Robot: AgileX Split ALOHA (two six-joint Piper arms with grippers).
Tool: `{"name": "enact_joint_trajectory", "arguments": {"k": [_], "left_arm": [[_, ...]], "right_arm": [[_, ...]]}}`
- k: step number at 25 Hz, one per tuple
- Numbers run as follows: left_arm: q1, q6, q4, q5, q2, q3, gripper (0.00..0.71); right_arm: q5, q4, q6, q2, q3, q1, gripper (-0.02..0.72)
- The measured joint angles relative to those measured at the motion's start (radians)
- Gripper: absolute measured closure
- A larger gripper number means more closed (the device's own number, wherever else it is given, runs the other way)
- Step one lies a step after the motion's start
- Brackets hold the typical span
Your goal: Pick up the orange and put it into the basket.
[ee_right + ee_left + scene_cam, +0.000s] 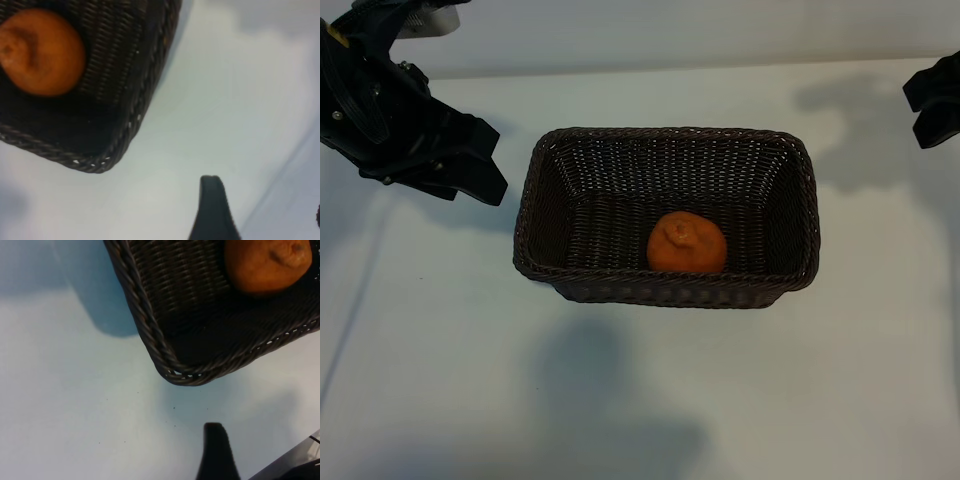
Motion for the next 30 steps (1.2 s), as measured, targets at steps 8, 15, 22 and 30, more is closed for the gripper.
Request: {"name": "enact_joint_trajectory", "arguments": {"k": [8, 15, 22, 30], "left_arm": [[0.000, -0.001, 0.000, 0.000, 0.000, 0.000, 0.189], [0.000, -0.001, 0.000, 0.000, 0.000, 0.000, 0.189], [0.000, -0.001, 0.000, 0.000, 0.000, 0.000, 0.189], [0.000, -0.001, 0.000, 0.000, 0.000, 0.000, 0.189]], "right_arm": [[-0.001, 0.009, 0.000, 0.000, 0.000, 0.000, 0.231], [-0.002, 0.013, 0.000, 0.000, 0.001, 0.000, 0.231], [-0.002, 0.015, 0.001, 0.000, 0.001, 0.000, 0.232], [-0.002, 0.016, 0.001, 0.000, 0.001, 0.000, 0.232]]}}
